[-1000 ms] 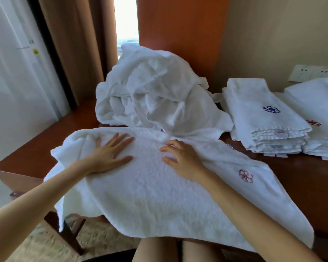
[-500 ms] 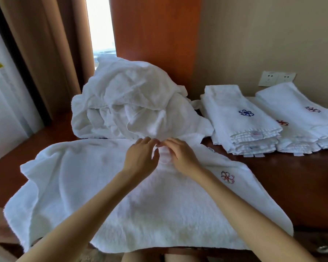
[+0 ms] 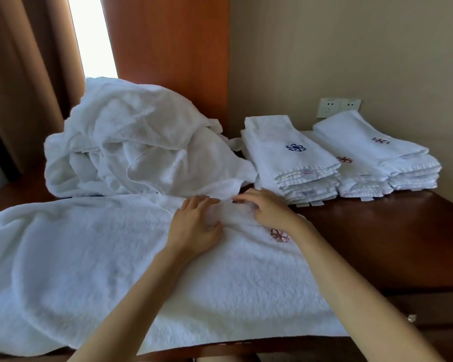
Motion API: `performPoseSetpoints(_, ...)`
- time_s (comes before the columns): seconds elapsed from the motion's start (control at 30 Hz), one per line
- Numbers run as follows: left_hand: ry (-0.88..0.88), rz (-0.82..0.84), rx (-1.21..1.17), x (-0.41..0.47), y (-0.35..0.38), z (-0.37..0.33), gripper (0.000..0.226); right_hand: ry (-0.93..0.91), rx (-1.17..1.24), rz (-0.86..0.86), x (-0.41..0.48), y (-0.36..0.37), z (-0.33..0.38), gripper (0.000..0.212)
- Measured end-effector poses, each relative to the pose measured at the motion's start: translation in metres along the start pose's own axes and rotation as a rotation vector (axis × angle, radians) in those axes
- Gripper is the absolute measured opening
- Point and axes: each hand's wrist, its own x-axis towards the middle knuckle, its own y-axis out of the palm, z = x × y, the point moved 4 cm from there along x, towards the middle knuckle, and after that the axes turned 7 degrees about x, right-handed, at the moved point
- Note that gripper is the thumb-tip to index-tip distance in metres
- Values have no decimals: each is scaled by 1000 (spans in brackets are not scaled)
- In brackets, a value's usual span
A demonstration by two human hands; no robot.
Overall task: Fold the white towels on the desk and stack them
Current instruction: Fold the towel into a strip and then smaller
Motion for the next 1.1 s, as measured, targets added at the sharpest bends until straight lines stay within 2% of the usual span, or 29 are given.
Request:
performPoseSetpoints(0.1, 10, -7, 13, 0, 0, -1, 53, -95, -151, -79, 0, -6, 3, 58)
performPoseSetpoints(0.2, 15, -7, -2, 0, -3, -2, 60, -113, -211, -165, 0, -10, 0, 37)
performPoseSetpoints(0.3, 51, -53, 10, 1, -4, -3, 57, -189, -130, -451, -3, -22, 10, 18)
performPoseSetpoints(0.37, 60, -110, 47, 1, -6, -4, 51, -271, -26, -705, -8, -35, 19, 16)
performPoseSetpoints(0.43, 57, -213, 88, 1, -14, -6, 36, -295, 23, -916, -15, -48, 21, 14)
performPoseSetpoints(0.5, 68, -342, 78, -1, -23, -8, 24, -283, -1, -1011, -22, -55, 19, 12)
performPoseSetpoints(0.57, 105, -418, 46, -3, -28, -11, 23, -224, -122, -984, -25, -57, 16, 16)
performPoseSetpoints(0.63, 177, -404, 13, -4, -28, -15, 26, -130, -279, -909, -23, -56, 15, 28)
performPoseSetpoints(0.7, 272, -339, -13, -4, -25, -19, 27, -103, -384, -862, -23, -57, 17, 39)
performPoseSetpoints(0.83, 418, -188, -27, -6, -19, -27, 28, -199, -523, -796, -38, -63, 23, 59)
performPoseSetpoints(0.93, 519, -163, 5, -10, -19, -34, 28, -198, -539, -674, -64, -63, 24, 53)
performPoseSetpoints(1.1, 650, -141, 31, -14, -18, -42, 30, -84, -447, -303, -110, -31, 17, 51)
